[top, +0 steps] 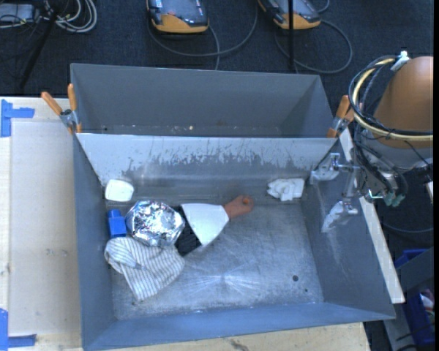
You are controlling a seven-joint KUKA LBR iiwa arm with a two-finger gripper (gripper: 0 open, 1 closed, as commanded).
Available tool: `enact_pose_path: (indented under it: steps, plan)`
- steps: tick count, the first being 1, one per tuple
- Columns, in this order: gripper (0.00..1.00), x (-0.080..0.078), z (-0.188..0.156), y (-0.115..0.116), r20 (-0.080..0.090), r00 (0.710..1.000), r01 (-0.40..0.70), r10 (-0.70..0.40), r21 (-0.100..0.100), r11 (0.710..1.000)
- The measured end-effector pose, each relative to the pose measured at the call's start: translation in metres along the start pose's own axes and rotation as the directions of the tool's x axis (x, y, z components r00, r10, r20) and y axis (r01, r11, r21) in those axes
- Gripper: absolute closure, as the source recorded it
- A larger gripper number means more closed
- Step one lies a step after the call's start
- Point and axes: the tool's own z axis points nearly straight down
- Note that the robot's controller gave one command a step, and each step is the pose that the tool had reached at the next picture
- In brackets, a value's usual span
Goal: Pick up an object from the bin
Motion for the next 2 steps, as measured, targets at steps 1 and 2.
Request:
enact_pose_path:
  steps: [1, 2]
  plan:
    - [0.0, -0.002, -0.005, 0.001, 0.008, 1.0, 0.004, -0.004, 0.001, 1.0]
    - [0.0, -0.015, 0.063, 0.04, 0.013, 1.0, 0.02, -0.02, 0.003, 1.0]
